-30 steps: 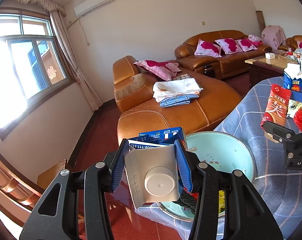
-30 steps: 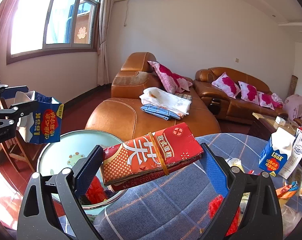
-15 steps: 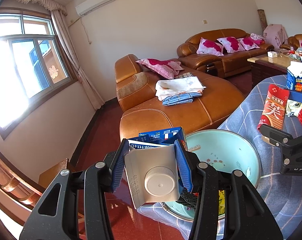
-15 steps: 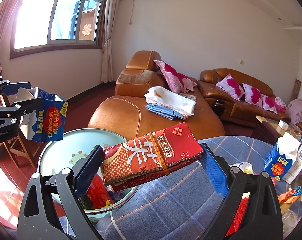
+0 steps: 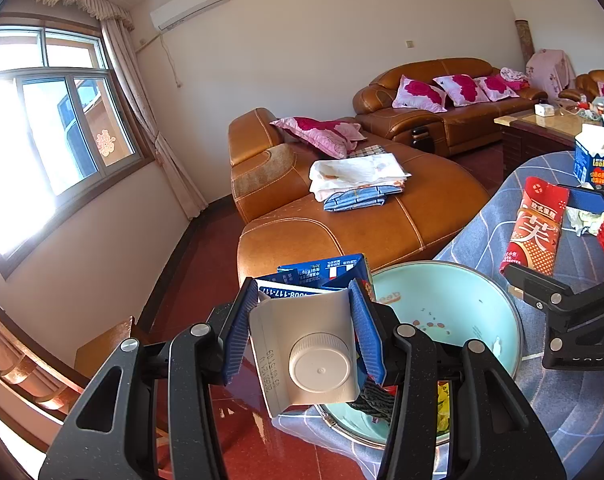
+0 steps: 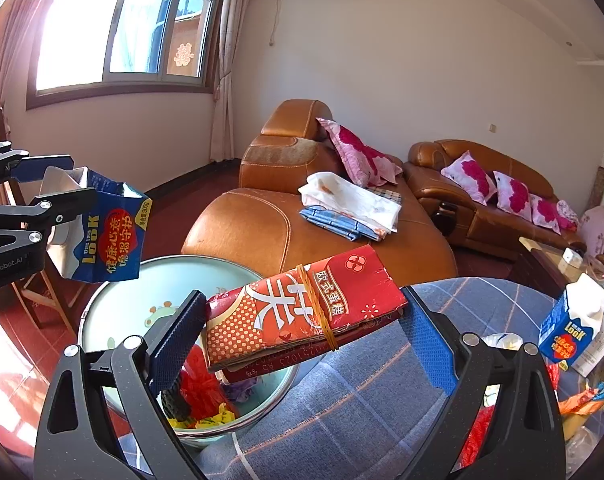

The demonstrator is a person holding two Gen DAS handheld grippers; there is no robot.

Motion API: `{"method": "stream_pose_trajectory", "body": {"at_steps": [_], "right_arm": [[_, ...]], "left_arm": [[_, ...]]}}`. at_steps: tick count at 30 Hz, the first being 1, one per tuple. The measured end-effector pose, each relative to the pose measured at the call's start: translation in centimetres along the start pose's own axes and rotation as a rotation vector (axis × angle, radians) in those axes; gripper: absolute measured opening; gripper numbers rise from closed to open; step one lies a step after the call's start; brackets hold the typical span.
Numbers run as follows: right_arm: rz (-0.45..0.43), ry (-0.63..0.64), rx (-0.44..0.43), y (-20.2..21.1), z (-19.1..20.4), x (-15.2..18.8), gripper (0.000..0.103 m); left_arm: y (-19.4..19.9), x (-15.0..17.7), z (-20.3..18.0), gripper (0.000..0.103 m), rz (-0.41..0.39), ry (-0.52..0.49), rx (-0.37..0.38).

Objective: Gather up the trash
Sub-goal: 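Open both grippers to drop the packaging and snack box into the bin, then move both open grippers back toward the trash on the table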

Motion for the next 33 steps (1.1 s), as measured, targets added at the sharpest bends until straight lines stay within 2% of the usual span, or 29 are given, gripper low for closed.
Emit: {"method": "stream_pose_trajectory", "body": {"at_steps": [16,19,22,25,28,33], "right_arm": [[0.036,0.03,-0.047,-1.1,1.5,0.3,0.094],[0.062,0.033,-0.065,-1.4,1.7,0.6,0.094],[0.065,0.031,-0.065,-1.4,1.7,0.7,0.094],[0.063,0.029,-0.06,-1.4,1.6,0.6,0.096],[0.062,0.028,-0.059,-1.5,1.7,0.7,0.098],[0.064,0.018,-0.068,-1.4,1.7,0.9,0.098]], "left_arm": [[-0.6,0.1,-0.3,0.048,0.006,0.011,0.028],[-0.6,0.0,-0.3,0.051,0.0,0.016,0.026],[-0.5,-0.2,0.0,0.064,-0.009,0.02,0.015],[-0.6,-0.2,0.2,0.064,-0.007,0.016,0.005],[-0.6,-0.1,0.3,0.072,-0.007,0.021,-0.002],[-0.4,-0.1,0.4,0.072,-0.01,0.025,-0.008]]}}
Point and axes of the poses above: each gripper's, at about its wrist camera, not at the fingertips, and y roughly against the way its jaws point, z to its left, x to its underside, the point moved 10 cm from there along -y, roughly the way its jaws point, and after that the axes turned 9 degrees about -z, right-handed, at the moved point
